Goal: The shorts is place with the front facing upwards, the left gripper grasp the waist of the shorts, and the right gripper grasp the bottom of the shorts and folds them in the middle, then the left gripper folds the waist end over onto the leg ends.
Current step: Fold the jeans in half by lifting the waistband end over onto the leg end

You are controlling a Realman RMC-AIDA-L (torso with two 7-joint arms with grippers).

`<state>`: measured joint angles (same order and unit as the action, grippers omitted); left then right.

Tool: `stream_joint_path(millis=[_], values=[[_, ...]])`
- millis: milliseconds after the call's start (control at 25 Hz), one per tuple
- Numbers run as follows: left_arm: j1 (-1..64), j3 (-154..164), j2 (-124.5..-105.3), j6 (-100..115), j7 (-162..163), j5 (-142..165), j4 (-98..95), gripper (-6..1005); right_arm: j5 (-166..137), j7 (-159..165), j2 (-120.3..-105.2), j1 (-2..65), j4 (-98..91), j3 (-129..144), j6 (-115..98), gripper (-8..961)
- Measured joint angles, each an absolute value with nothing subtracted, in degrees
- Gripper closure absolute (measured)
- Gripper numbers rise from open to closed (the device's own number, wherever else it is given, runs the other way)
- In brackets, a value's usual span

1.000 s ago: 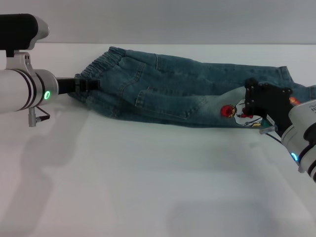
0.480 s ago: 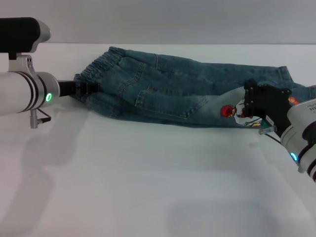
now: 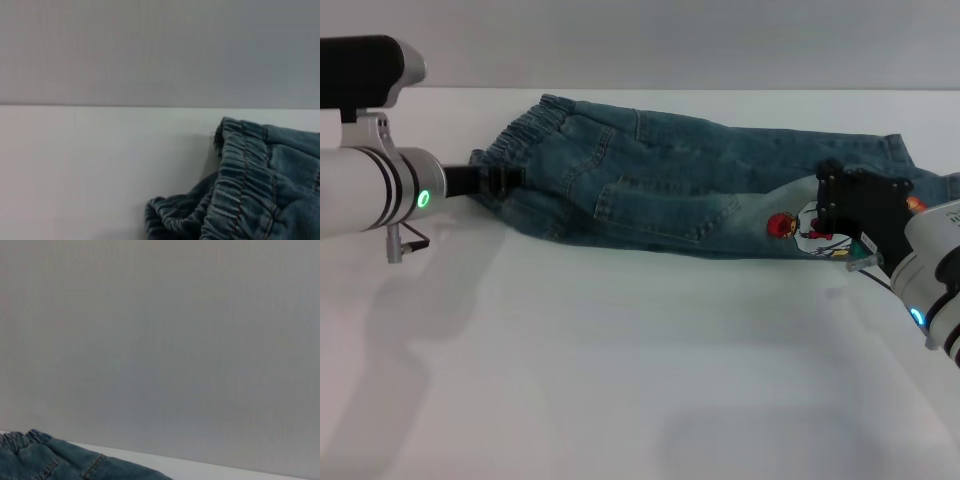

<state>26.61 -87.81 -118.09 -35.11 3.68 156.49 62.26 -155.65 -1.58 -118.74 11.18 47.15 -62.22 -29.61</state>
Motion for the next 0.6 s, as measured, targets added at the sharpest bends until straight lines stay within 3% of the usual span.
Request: stream_joint_path(millis=[240, 600], values=[[26.5, -87.4, -118.13, -35.0, 3.5, 156.4, 61.8, 291, -155.7, -1.6, -118.73, 11.0, 47.2, -62.2, -29.6, 953], [25.6, -87.4, -118.13, -34.9, 3.7, 156.2, 63.1, 652, -155.7, -1.6, -118.74, 10.6, 47.5, -62.0, -29.6, 953]])
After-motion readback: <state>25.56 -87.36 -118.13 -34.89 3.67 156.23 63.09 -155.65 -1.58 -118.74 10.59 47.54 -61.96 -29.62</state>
